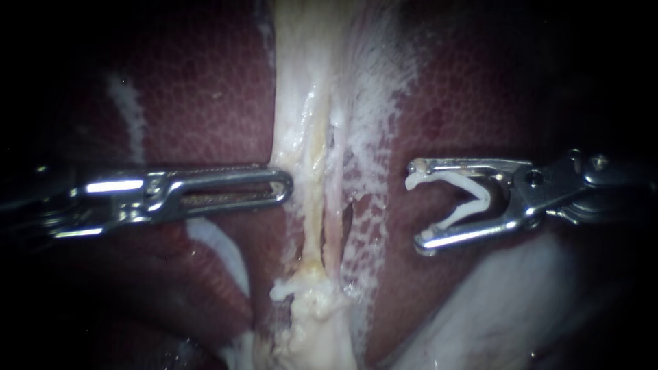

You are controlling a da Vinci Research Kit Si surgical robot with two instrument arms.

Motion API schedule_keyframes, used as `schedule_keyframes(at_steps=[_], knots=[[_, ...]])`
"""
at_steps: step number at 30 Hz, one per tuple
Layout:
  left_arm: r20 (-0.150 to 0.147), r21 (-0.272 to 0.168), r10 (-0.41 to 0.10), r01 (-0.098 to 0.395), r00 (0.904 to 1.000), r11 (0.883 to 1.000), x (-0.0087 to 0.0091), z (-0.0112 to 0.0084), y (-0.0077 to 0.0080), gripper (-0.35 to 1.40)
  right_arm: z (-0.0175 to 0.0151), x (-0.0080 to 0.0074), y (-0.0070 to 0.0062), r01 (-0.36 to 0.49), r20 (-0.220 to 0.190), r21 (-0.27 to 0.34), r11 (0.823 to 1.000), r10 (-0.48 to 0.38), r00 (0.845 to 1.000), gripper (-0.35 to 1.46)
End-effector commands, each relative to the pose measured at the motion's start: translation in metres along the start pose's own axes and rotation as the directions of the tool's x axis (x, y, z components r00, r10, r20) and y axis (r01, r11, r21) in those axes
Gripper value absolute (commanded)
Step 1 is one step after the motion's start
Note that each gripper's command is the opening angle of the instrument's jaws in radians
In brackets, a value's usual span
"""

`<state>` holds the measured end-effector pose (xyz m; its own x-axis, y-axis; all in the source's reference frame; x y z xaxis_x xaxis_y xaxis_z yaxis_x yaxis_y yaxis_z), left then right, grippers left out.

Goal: Clipping second clip left tube

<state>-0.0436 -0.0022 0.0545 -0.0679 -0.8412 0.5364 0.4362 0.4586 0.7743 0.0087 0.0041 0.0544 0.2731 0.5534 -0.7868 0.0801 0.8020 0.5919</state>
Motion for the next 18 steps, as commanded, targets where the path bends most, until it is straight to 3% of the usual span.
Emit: schedule_keyframes(at_steps=[1,4,10,18], knots=[[0.000,0.000,0.000,0.000,1.0000,1.000,0.0000,-0.0001,0.0000,-0.35,0.0000,0.0000,0.0000,0.000,0.000,-0.001,1.000,0.000,1.000,0.60],[0.000,0.001,0.000,0.000,1.0000,1.000,0.0000,-0.0003,-0.0001,-0.35,0.0003,-0.0001,0.0000,-0.011,-0.001,-0.002,1.000,0.011,1.000,0.60],[-0.002,0.003,-0.004,0.004,1.0000,1.000,-0.0008,-0.0007,-0.0006,-0.35,0.0018,-0.0019,-0.0004,-0.122,-0.003,-0.001,0.992,0.122,0.992,0.59],[-0.005,0.016,-0.020,0.020,0.9998,1.000,-0.0036,-0.0025,-0.0011,-0.35,0.0077,-0.0063,-0.0003,-0.172,0.029,0.035,0.984,0.171,0.985,0.58]])
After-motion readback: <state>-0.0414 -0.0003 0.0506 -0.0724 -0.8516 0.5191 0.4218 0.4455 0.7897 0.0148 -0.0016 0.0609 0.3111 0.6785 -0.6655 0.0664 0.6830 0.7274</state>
